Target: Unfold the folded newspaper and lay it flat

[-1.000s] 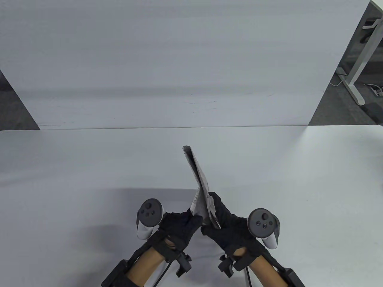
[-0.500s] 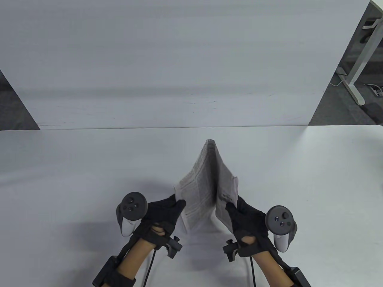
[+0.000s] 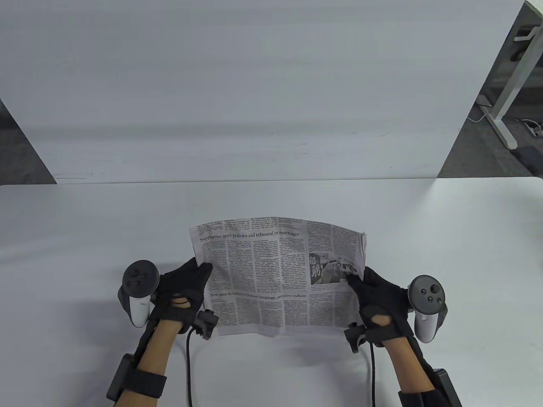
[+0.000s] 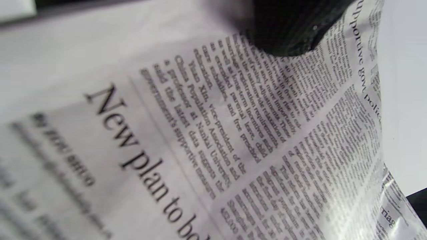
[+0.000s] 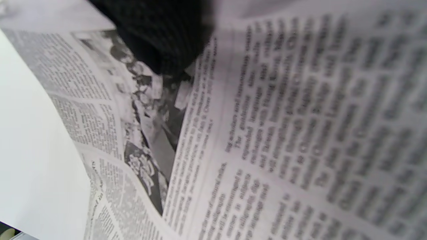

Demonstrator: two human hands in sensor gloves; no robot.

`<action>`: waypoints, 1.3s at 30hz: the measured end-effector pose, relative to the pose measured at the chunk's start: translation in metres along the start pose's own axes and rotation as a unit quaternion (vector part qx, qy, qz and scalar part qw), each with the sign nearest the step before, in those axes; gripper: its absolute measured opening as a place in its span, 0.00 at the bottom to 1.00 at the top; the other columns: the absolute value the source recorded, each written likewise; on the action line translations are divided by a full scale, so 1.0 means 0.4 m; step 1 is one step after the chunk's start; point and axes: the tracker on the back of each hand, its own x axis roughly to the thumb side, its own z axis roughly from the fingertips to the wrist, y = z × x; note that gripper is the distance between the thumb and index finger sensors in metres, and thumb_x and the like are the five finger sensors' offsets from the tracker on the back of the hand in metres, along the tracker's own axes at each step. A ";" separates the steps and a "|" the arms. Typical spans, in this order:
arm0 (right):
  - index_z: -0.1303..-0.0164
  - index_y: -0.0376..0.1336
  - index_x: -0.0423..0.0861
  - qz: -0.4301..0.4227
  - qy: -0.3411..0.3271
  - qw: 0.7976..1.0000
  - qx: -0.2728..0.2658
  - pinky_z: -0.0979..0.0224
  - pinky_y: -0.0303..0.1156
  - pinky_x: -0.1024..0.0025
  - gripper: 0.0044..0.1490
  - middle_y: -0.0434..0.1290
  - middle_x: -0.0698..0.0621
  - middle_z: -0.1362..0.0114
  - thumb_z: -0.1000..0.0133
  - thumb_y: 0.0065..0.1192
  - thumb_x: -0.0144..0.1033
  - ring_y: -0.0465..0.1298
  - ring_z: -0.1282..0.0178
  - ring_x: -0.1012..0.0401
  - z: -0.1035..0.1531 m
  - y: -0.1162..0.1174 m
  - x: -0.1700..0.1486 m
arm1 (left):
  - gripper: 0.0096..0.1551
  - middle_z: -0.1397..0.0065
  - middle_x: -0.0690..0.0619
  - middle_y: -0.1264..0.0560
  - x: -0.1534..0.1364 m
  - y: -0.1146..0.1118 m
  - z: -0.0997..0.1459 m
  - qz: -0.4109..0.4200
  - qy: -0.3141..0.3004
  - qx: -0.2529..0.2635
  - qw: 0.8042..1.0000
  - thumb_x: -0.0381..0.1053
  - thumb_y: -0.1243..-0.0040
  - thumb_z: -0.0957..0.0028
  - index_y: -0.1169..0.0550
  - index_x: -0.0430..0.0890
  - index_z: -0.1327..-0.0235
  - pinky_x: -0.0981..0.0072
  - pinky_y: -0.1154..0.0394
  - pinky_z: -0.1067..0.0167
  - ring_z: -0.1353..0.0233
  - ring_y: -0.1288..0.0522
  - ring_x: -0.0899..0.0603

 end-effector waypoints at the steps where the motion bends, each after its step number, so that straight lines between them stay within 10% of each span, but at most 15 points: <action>1: 0.42 0.75 0.45 -0.005 -0.002 1.000 0.002 0.42 0.77 0.42 0.26 0.87 0.40 0.46 0.52 0.71 0.32 0.89 0.57 0.42 0.001 0.001 0.002 | 0.22 0.45 0.39 0.14 -0.001 0.001 -0.001 0.003 0.001 -0.002 1.000 0.50 0.38 0.52 0.14 0.45 0.48 0.45 0.19 0.55 0.53 0.11 0.34; 6: 0.42 0.75 0.46 0.003 -0.015 1.000 -0.007 0.42 0.77 0.43 0.26 0.87 0.41 0.45 0.52 0.70 0.32 0.88 0.56 0.43 0.012 0.004 0.025 | 0.37 0.27 0.37 0.29 0.020 0.045 0.002 0.004 0.026 0.012 1.000 0.56 0.36 0.51 0.30 0.46 0.28 0.35 0.28 0.41 0.34 0.24 0.24; 11: 0.41 0.75 0.47 0.015 -0.041 0.999 -0.001 0.41 0.76 0.42 0.26 0.86 0.41 0.44 0.51 0.70 0.33 0.88 0.55 0.42 0.029 0.030 0.057 | 0.45 0.16 0.42 0.45 0.187 0.123 0.024 -0.109 -0.100 0.124 0.981 0.58 0.36 0.50 0.42 0.52 0.22 0.29 0.44 0.27 0.19 0.44 0.23; 21: 0.41 0.75 0.48 0.053 -0.114 0.992 0.031 0.39 0.75 0.41 0.26 0.86 0.42 0.42 0.51 0.70 0.34 0.87 0.53 0.42 0.081 0.098 0.144 | 0.44 0.13 0.45 0.47 0.436 -0.012 0.114 -0.314 -0.240 0.022 0.918 0.58 0.34 0.50 0.40 0.55 0.20 0.26 0.50 0.23 0.14 0.47 0.26; 33: 0.41 0.75 0.48 0.065 -0.129 0.989 0.038 0.36 0.72 0.39 0.26 0.85 0.42 0.41 0.51 0.70 0.33 0.86 0.50 0.40 0.091 0.100 0.172 | 0.20 0.46 0.44 0.12 0.453 -0.041 0.121 -0.354 -0.248 0.006 0.902 0.49 0.30 0.53 0.12 0.49 0.49 0.39 0.25 0.43 0.49 0.14 0.34; 39: 0.25 0.59 0.49 0.185 -0.116 0.975 -0.036 0.27 0.59 0.29 0.45 0.69 0.42 0.21 0.53 0.74 0.43 0.73 0.29 0.35 0.071 0.020 0.172 | 0.20 0.57 0.46 0.09 0.429 -0.012 0.099 -0.317 -0.209 0.014 0.925 0.51 0.31 0.53 0.11 0.48 0.51 0.46 0.19 0.53 0.62 0.09 0.40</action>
